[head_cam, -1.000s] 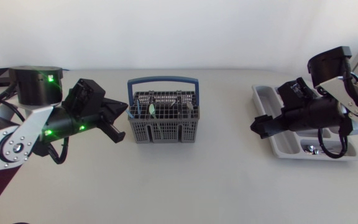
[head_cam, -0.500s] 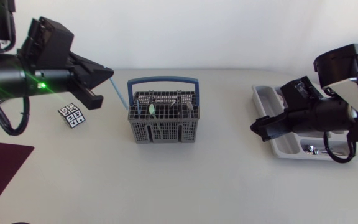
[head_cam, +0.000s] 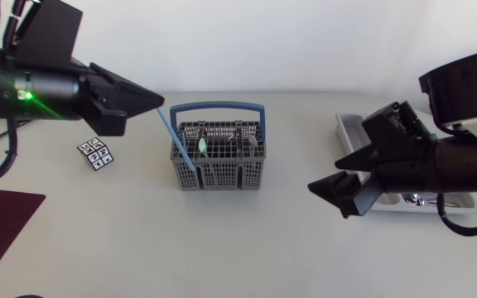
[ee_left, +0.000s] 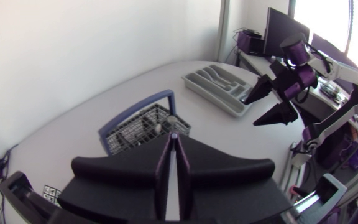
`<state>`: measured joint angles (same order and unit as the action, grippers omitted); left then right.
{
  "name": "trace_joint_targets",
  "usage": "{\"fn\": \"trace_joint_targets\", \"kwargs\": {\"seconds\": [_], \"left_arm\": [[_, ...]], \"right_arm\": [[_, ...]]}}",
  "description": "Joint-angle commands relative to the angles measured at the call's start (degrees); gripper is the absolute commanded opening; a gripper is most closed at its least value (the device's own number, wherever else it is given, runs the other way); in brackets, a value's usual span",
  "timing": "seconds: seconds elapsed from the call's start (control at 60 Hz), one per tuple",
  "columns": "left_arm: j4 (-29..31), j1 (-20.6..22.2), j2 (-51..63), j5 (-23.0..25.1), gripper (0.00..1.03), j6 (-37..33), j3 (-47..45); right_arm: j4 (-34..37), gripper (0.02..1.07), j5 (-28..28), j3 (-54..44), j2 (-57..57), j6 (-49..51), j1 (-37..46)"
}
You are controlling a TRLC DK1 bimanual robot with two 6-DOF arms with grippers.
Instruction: Transfer all utensils from the basket to the drawer tray.
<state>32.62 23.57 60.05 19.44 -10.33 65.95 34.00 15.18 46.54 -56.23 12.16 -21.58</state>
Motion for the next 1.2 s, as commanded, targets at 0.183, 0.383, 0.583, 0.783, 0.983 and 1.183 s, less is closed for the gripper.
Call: {"fn": "trace_joint_targets", "kwargs": {"seconds": [0.183,0.383,0.583,0.783,0.983,1.183], "left_arm": [[2.4,4.1,7.1,9.8,0.04,9.9,2.2],[4.7,3.9,11.6,17.7,0.04,10.2,3.4],[4.6,3.7,13.5,20.2,0.04,10.2,3.8],[4.6,3.7,15.6,21.6,0.04,10.6,4.4],[4.5,3.7,16.1,21.8,0.04,10.6,4.6],[4.4,3.3,16.1,22.6,0.04,10.7,4.7]], "right_arm": [[-0.2,1.0,1.8,3.4,-2.1,-2.6,-11.6],[-4.7,0.94,8.1,3.6,-7.2,-4.3,-14.1],[-7.1,0.93,11.0,4.0,-10.9,-5.0,-16.6],[-8.1,0.74,13.0,5.0,-13.1,-4.5,-17.9],[-8.2,0.45,14.0,7.2,-15.7,-3.6,-18.5],[-9.3,0.29,14.0,7.7,-18.0,-3.4,-19.5]]}}
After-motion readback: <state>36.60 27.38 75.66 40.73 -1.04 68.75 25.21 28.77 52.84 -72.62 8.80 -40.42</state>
